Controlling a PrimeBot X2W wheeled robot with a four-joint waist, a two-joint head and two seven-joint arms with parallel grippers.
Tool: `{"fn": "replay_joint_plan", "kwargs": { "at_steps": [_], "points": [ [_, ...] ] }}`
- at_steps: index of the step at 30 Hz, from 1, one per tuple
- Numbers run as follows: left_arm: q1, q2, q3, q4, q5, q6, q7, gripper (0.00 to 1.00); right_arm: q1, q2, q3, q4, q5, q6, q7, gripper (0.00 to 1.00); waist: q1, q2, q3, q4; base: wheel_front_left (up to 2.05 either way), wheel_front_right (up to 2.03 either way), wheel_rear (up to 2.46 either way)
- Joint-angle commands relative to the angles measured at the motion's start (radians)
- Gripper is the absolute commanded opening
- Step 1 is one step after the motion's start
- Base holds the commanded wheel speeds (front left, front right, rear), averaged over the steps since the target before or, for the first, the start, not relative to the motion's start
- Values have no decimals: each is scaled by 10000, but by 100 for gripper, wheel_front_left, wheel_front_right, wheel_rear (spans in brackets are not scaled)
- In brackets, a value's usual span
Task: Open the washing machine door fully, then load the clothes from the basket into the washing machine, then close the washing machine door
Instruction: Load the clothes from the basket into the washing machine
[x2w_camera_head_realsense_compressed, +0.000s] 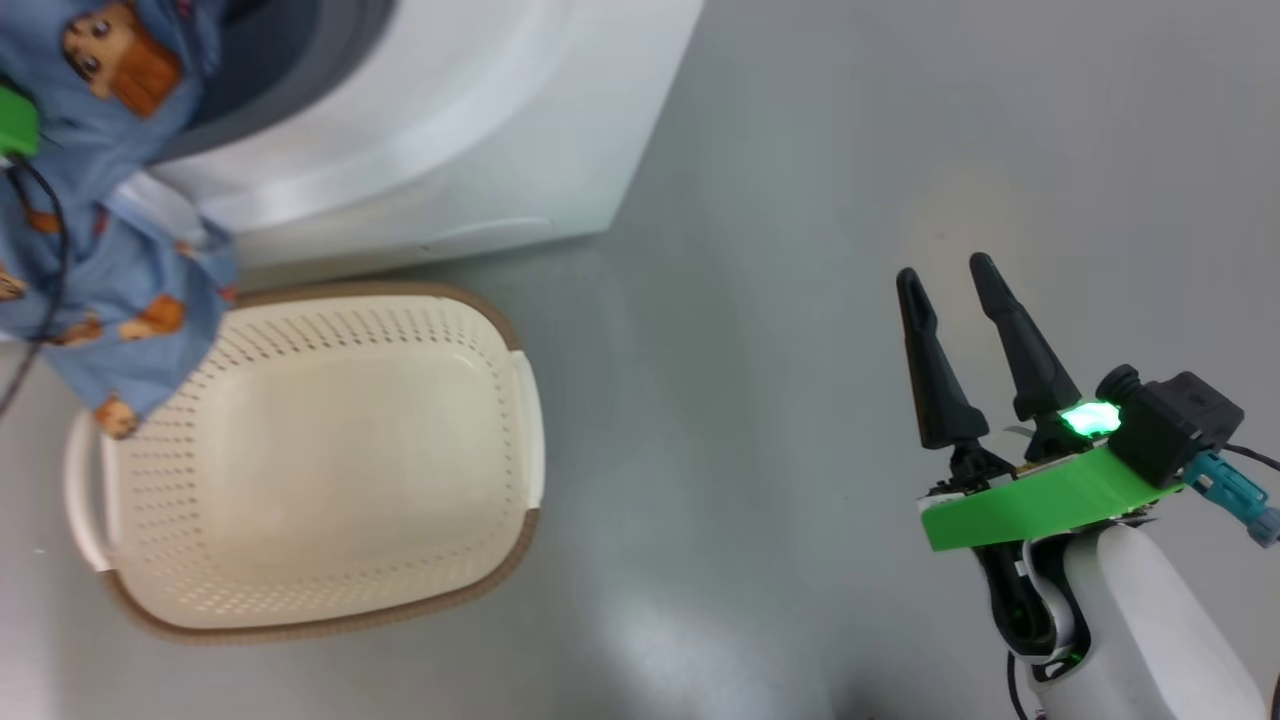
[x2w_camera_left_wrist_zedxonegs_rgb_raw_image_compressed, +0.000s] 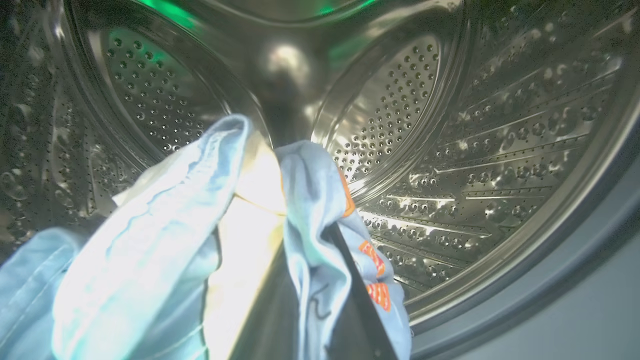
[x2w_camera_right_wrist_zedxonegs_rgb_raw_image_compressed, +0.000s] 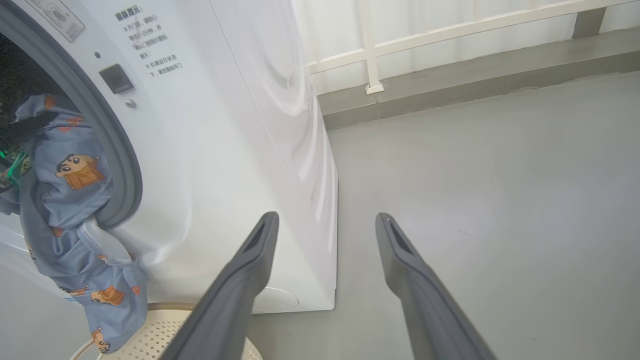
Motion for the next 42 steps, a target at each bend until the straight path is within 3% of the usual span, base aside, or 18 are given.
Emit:
{"fn": "replay_joint_plan", "kwargs": {
  "at_steps": [1,11,17,20,21,22,24,30,42],
  "points": [
    [-474,610,128,-130,97,-46,-105,0,9,39,254,-286,-125,44,-80,100,-2,0,941,-738,0,0,0],
    [-2294,1050,-287,-339,694,-48,-130,0,124,402,375,-533,-257,44,-80,100,-2,0,1816,-1208,0,0,0],
    [-2746,1089,1797,-2192,2098,-27,-132,0,66,524,396,-594,-301,44,-80,100,-2,0,2126,-1379,0,0,0],
    [-2248,781,2210,-1962,2500,-34,-132,0,103,552,380,-539,-331,44,-80,100,-2,0,2042,-1393,0,0,0],
    [-2125,665,2216,-1626,2509,-37,-132,75,107,560,392,-518,-340,44,-80,100,-2,0,2005,-1392,0,0,0],
    [-2068,565,2145,-1251,2497,-39,-132,100,107,566,409,-498,-344,44,-80,100,-2,0,1969,-1383,0,0,0],
    [-2102,436,1842,-605,2526,-44,-17,100,79,576,440,-455,-338,44,-80,100,-2,0,1931,-1358,0,0,0],
    [-2265,129,930,767,1987,-47,1685,100,-21,592,490,-321,-309,44,-80,100,-2,0,1738,-1288,0,0,0],
    [-1213,272,-141,792,855,-49,684,100,-147,592,472,-92,-230,44,-80,100,-2,0,554,-1075,0,0,0]
  ]
}}
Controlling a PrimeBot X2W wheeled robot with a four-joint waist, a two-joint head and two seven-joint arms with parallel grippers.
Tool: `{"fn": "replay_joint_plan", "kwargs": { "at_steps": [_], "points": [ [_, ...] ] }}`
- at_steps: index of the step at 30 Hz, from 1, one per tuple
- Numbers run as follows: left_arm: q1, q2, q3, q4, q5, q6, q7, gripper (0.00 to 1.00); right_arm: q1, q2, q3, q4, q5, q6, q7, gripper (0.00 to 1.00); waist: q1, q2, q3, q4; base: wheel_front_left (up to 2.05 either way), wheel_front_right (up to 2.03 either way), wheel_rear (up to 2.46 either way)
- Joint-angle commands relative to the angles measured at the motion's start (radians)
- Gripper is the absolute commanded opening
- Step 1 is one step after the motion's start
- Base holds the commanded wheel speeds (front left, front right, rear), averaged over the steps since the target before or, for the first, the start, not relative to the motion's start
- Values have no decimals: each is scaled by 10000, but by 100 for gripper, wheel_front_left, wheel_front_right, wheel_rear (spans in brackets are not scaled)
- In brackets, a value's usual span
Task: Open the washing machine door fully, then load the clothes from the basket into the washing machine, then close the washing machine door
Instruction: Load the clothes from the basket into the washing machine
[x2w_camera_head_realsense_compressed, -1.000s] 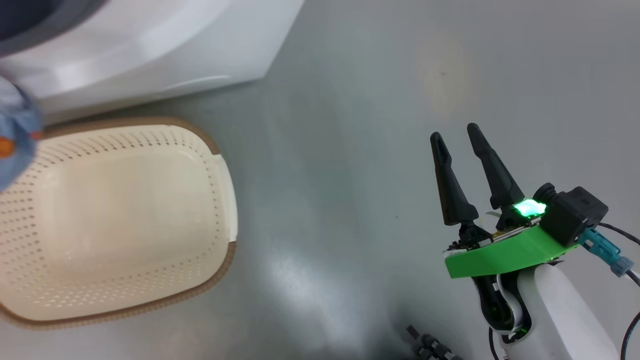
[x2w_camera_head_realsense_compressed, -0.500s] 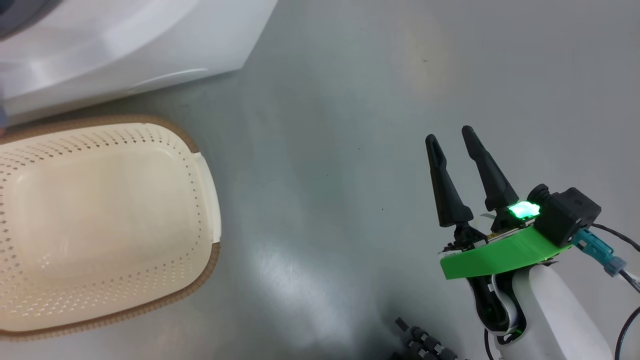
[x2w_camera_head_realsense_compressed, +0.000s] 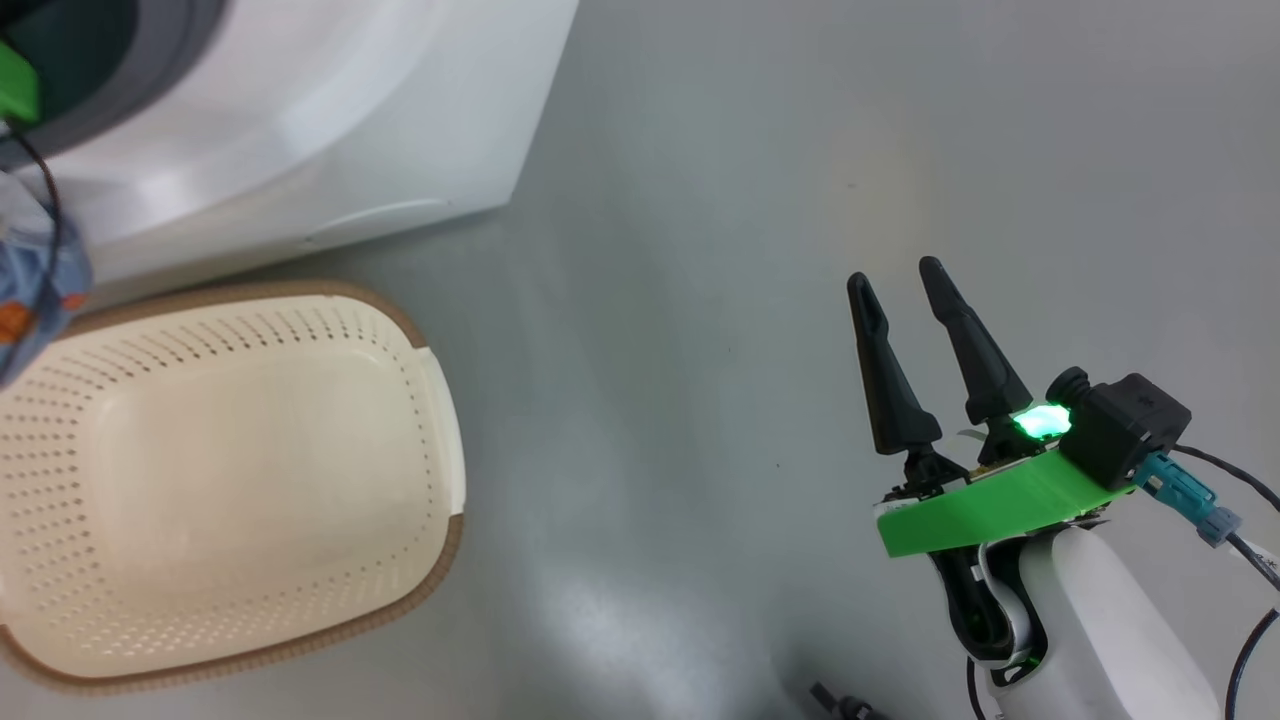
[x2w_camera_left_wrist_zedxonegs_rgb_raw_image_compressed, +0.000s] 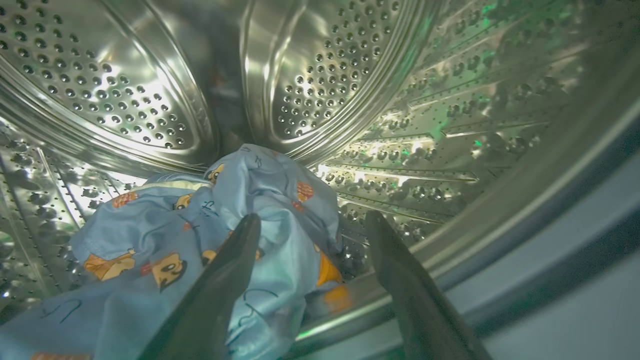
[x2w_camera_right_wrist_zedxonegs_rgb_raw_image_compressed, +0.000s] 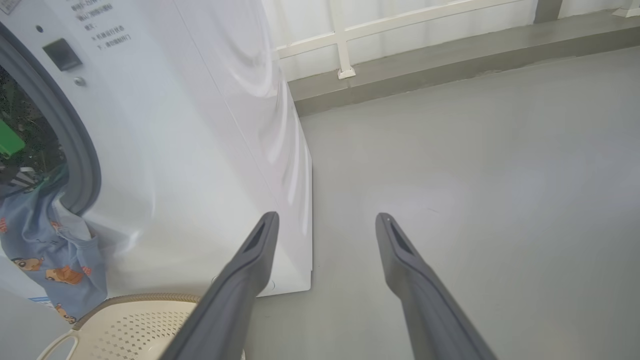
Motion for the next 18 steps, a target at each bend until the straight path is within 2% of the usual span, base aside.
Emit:
{"fn": "replay_joint_plan", "kwargs": {
  "at_steps": [1,4,10,18],
  "points": [
    [140,430,81,-271,-51,-33,-122,100,17,-87,203,-167,5,44,-80,100,1,0,-446,176,0,0,0],
    [763,467,-327,-424,-209,-34,-557,100,-12,-265,166,-14,24,44,-80,100,1,0,-1036,382,0,0,0],
    [1809,380,-507,-818,-519,-34,-776,100,49,-642,119,149,127,44,-80,100,1,0,-1985,748,0,0,0],
    [3549,225,173,-1774,-366,-34,-790,100,287,-1101,38,437,244,44,-80,100,1,0,-3177,1319,0,0,0]
  ]
}}
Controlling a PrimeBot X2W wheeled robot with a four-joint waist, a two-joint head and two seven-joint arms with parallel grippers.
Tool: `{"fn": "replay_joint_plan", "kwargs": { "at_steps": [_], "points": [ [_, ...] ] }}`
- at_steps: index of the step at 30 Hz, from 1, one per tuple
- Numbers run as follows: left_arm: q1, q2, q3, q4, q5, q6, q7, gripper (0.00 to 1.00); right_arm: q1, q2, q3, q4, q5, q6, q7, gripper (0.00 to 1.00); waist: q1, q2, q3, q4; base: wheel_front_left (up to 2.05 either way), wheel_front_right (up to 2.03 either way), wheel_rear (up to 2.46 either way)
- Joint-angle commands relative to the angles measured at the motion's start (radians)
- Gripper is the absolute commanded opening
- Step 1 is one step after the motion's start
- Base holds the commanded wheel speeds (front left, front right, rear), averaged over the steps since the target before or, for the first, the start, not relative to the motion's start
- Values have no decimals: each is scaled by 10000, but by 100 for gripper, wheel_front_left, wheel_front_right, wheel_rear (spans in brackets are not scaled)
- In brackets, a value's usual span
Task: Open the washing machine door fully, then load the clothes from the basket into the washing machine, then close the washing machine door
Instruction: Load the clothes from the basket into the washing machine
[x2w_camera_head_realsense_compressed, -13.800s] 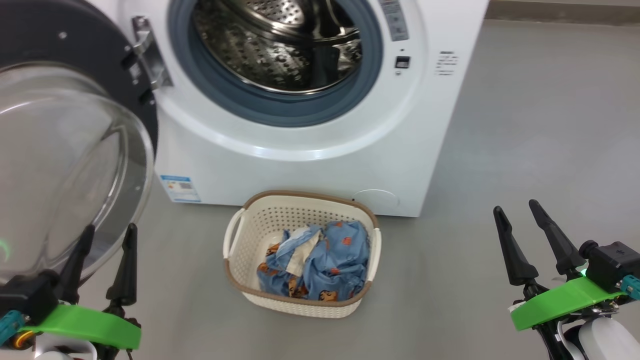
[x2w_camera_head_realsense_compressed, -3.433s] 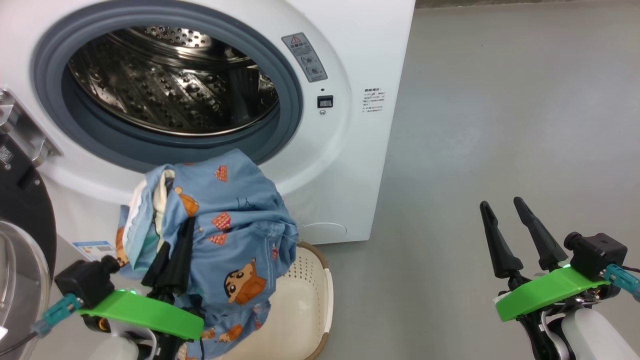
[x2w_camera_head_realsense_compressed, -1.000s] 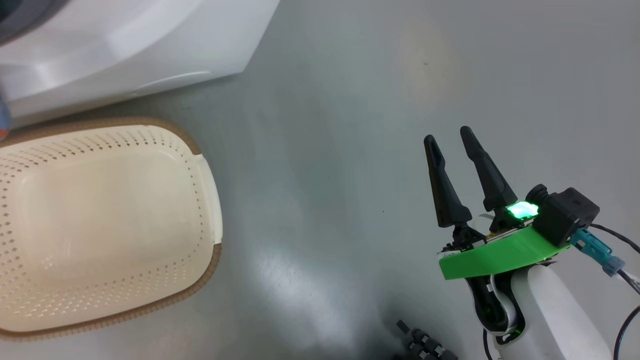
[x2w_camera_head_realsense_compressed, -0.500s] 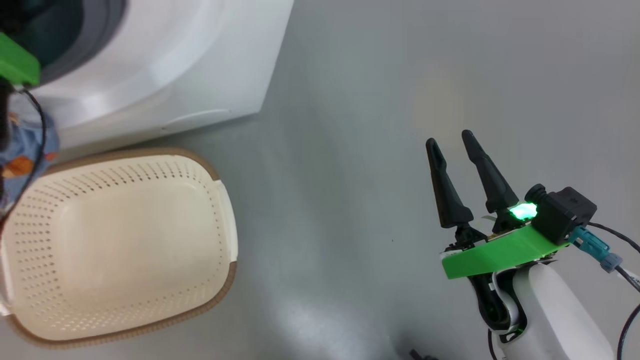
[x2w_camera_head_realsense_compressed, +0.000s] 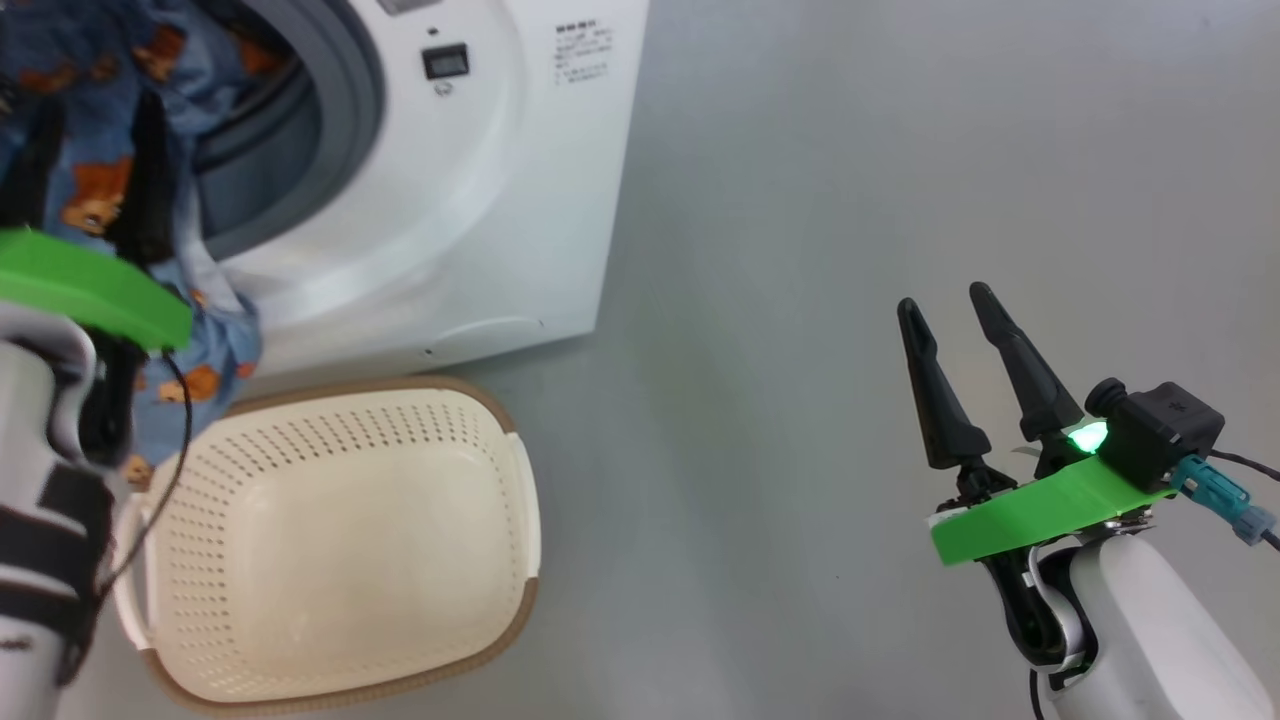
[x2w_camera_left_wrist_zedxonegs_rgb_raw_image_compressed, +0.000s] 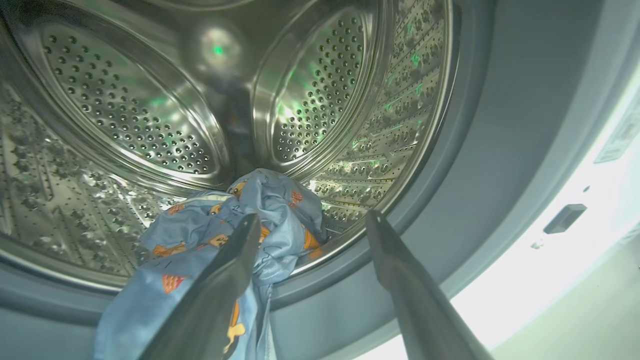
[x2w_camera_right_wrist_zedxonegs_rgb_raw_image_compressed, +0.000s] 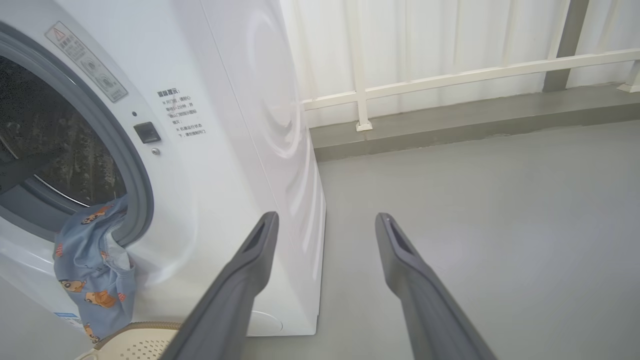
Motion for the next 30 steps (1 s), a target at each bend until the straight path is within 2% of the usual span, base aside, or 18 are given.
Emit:
{"fn": "replay_joint_plan", "kwargs": {
  "at_steps": [1,4,18,30],
  "points": [
    [399,315,482,-442,185,-34,-62,100,203,-199,113,-164,153,44,-80,100,2,0,-902,600,0,0,0],
    [1123,261,798,-892,632,-23,-63,100,313,-340,92,-77,248,44,-80,100,2,0,-1273,783,0,0,0],
    [4376,-560,2466,-2964,1465,21,-64,100,798,-857,-71,56,517,44,-80,100,2,0,-2532,1557,0,0,0],
    [6308,-868,3327,-4553,2210,390,-64,100,1253,-1094,-154,-17,645,44,-80,100,2,0,-3186,1935,0,0,0]
  ]
}}
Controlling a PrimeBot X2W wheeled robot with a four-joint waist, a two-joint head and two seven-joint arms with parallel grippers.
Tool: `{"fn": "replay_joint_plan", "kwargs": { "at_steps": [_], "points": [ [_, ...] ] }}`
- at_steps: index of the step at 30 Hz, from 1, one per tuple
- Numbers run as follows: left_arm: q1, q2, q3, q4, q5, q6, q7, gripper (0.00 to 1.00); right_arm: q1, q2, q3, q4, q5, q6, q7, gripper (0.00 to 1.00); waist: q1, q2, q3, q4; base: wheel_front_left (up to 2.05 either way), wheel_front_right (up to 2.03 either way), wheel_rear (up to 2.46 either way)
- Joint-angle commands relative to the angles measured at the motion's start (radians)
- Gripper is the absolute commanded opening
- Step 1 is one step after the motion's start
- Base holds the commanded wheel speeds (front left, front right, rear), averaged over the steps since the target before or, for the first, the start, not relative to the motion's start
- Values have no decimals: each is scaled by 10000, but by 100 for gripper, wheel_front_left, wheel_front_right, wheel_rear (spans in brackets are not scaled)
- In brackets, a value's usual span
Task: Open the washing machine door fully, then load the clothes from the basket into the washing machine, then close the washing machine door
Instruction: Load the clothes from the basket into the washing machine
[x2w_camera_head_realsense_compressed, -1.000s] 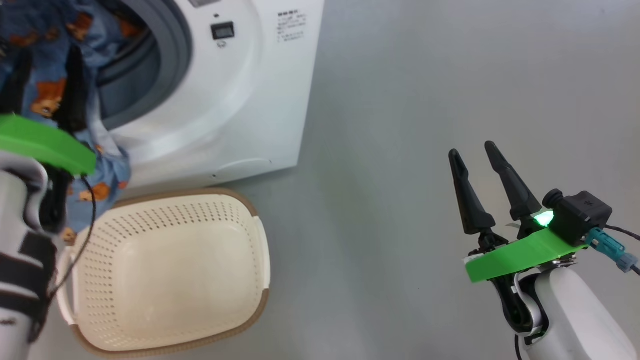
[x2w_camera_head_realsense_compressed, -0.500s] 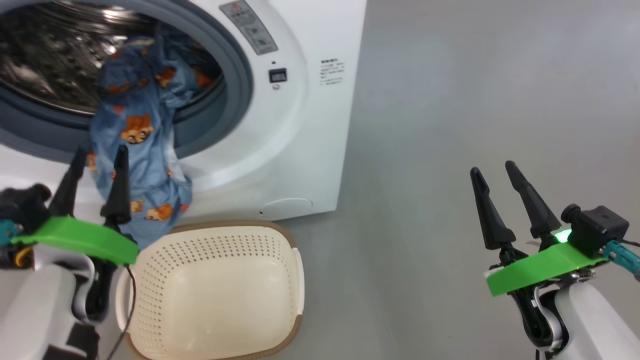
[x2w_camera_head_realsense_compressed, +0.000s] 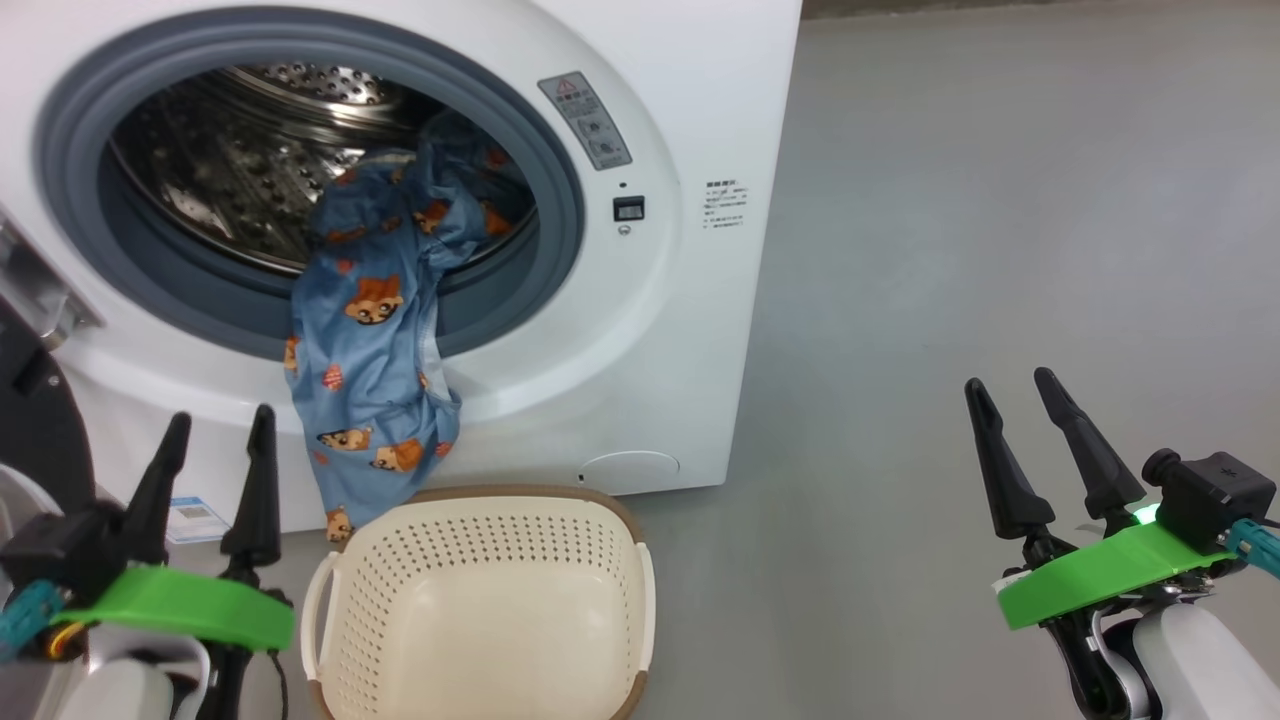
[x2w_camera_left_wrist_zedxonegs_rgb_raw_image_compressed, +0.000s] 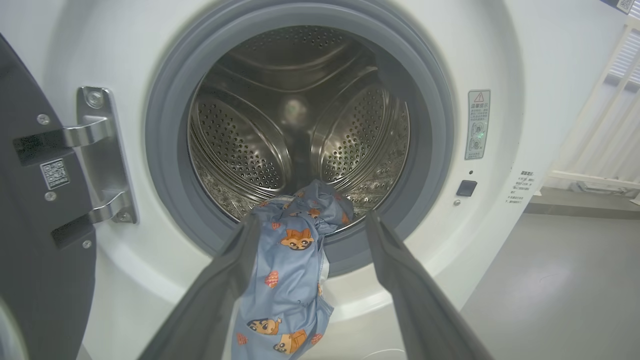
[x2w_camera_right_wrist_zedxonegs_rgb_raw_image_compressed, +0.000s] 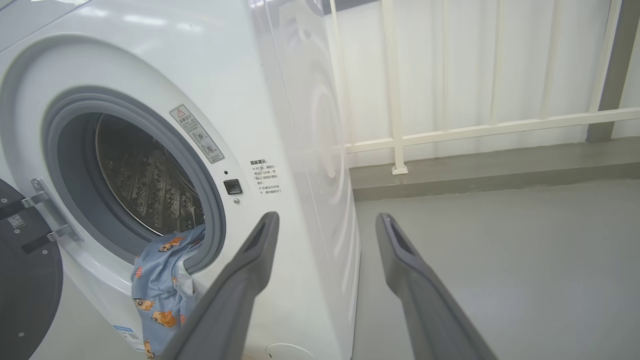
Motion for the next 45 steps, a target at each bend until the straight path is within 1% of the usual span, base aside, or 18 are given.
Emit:
{"fn": "replay_joint_plan", "kwargs": {
  "at_steps": [1,11,18,32,45],
  "points": [
    [12,317,501,-401,165,85,-64,100,13,-208,146,-279,100,44,-80,100,1,0,-154,141,0,0,0],
    [1298,101,1031,-1384,381,304,-64,100,254,-378,72,-371,54,44,-80,100,1,0,-390,265,0,0,0],
    [1766,-133,1104,-1782,556,446,-64,100,406,-489,66,-341,47,44,-80,100,1,0,-588,311,0,0,0],
    [1903,-260,1182,-1863,590,449,-64,100,413,-648,220,-318,109,44,-80,100,1,0,-627,258,0,0,0],
    [1893,-247,1219,-1875,602,443,-64,100,381,-627,254,-300,123,44,-80,100,1,0,-545,220,0,0,0]
  ]
}}
